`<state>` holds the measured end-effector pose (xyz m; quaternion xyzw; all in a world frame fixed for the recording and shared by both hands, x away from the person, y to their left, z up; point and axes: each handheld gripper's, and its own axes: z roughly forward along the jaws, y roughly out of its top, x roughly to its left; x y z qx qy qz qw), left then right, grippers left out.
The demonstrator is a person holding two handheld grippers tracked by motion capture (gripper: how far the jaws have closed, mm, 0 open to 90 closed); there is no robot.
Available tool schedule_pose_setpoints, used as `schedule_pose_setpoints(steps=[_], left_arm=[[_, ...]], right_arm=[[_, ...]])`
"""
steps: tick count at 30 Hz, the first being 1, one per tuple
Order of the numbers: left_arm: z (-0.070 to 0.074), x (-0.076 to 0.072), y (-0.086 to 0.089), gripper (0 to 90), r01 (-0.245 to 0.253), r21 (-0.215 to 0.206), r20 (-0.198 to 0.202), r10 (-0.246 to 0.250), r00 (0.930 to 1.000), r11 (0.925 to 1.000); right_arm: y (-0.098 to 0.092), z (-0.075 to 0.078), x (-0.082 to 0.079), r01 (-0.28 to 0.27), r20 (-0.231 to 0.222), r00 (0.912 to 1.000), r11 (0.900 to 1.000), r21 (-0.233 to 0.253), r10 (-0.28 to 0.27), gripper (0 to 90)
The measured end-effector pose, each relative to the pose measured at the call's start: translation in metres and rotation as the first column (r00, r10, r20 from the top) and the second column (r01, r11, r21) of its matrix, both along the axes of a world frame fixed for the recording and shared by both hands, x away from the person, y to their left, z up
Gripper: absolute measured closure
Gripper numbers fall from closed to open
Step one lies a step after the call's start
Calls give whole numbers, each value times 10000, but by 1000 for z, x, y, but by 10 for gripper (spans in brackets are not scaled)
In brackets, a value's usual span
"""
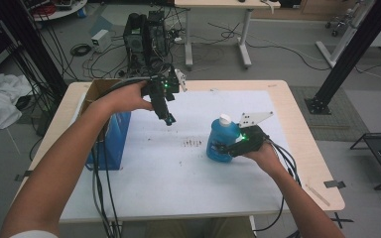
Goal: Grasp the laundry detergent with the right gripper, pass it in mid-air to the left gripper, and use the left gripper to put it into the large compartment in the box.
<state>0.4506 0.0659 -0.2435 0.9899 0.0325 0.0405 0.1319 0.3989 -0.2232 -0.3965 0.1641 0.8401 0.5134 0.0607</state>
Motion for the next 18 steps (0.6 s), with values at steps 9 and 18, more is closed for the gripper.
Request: schedule_pose_setpoints(steps=[9,18], left_arm=[[0,0,0,139,55,13,65,-55,10000,10000],[0,0,0,139,22,23,58,-22,10000,10000]], right_arm=[[0,0,-1,-44,48,10000,10000,-30,44,284],[-1,-1,0,-108,-55,9999,9999,33,108,321]])
